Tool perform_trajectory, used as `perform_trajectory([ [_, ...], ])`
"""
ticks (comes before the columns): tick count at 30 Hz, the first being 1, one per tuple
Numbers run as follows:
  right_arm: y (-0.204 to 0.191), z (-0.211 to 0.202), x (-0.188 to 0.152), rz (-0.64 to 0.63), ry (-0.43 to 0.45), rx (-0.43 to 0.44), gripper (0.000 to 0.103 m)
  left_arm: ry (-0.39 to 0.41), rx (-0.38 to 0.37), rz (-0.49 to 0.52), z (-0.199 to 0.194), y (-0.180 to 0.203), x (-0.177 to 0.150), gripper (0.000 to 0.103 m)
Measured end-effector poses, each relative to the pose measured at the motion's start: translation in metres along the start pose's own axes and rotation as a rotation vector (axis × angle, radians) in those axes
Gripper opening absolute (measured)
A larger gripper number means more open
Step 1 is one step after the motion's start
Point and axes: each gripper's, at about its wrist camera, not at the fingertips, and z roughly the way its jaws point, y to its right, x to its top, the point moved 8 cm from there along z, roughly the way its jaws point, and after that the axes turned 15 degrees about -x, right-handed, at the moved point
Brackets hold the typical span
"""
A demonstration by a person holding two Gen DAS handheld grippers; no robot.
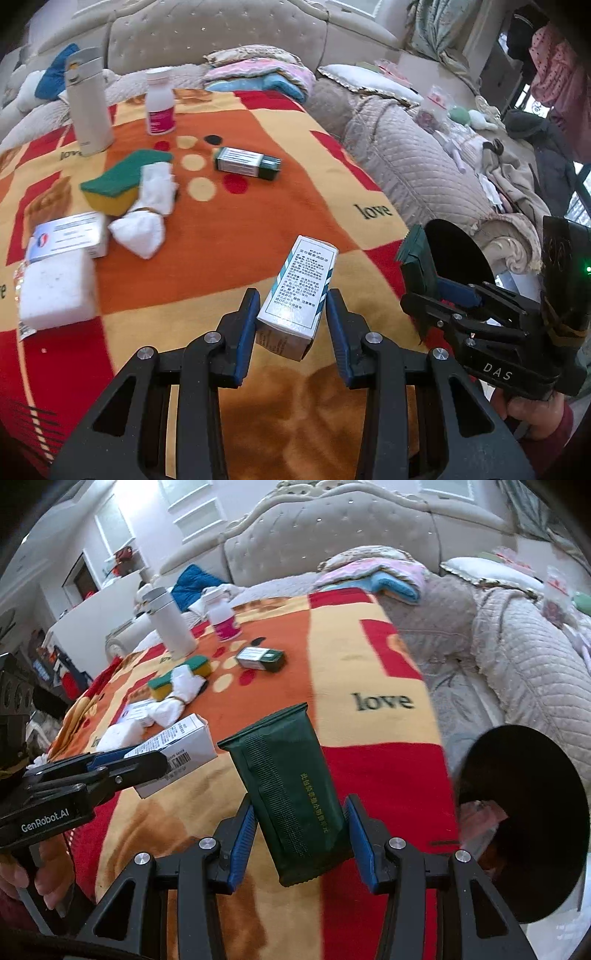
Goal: Collect trash
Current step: 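Carry the white box and green pouch over the black bin, then open the right tool to drop the green pouch while the left tool releases the white box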
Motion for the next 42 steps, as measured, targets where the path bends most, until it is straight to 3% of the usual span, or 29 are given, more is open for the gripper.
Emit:
perform_trajectory([
  [30,0.159,0.002,-0.028,0.293,-0.040,-0.135,0.046,-0.116,-0.117,0.099,0.096,0.107,0.010,0.033],
  [42,0.210,-0.007,-0.038,0.405,-0.059,-0.246,0.051,-0.129,-0.250,0.086,0.134,0.150,0.016,0.035],
])
